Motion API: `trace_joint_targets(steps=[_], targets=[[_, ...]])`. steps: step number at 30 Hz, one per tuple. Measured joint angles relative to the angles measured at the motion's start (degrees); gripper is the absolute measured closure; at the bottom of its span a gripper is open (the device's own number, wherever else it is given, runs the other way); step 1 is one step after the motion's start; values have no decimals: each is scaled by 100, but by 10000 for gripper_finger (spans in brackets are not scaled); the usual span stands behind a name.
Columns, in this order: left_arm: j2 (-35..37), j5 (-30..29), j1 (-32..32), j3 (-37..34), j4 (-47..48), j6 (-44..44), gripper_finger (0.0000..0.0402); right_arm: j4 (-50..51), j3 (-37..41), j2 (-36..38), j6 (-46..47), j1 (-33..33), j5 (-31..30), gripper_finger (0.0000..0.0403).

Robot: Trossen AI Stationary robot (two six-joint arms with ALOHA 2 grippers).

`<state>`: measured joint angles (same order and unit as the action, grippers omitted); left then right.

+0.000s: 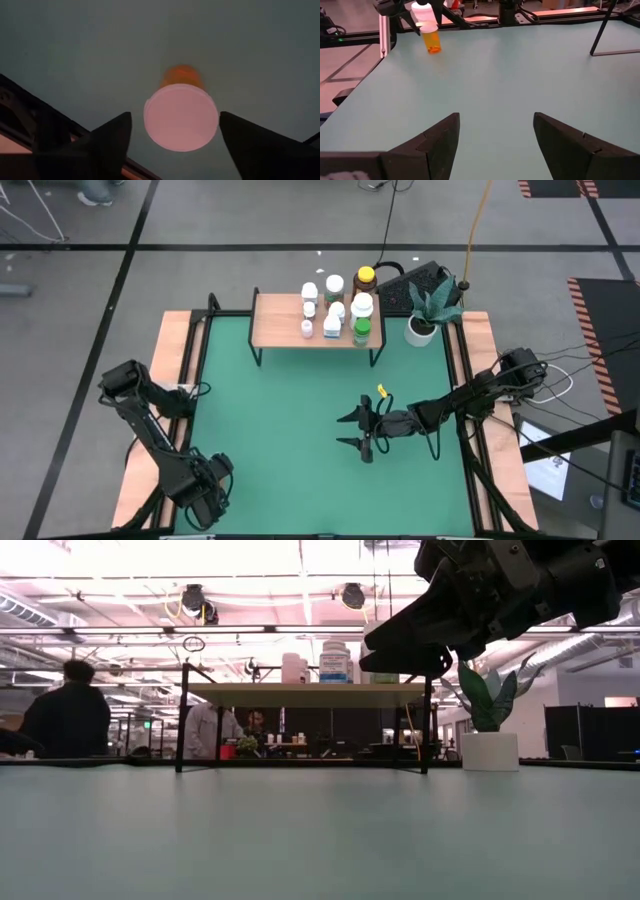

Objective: Pick and place medicine bottles onto shelf by color
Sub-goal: Put the orange pill bottle on the shelf

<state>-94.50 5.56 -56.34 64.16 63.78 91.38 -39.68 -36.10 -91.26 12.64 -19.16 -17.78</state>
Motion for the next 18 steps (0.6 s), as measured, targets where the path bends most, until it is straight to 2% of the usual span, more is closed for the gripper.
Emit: trace_joint_targets(steps=[5,9,13,18], targets=[[0,0,3,0,28,65,163,1,0,0,0,0,-2,156],[2,4,62,0,150,67,195,0,0,0,0,0,-4,156],[2,10,275,0,345,133,199,0,0,0,0,0,-7,156],[2,32,725,199,546,-40,179,-28,0,0,13,0,-7,156]])
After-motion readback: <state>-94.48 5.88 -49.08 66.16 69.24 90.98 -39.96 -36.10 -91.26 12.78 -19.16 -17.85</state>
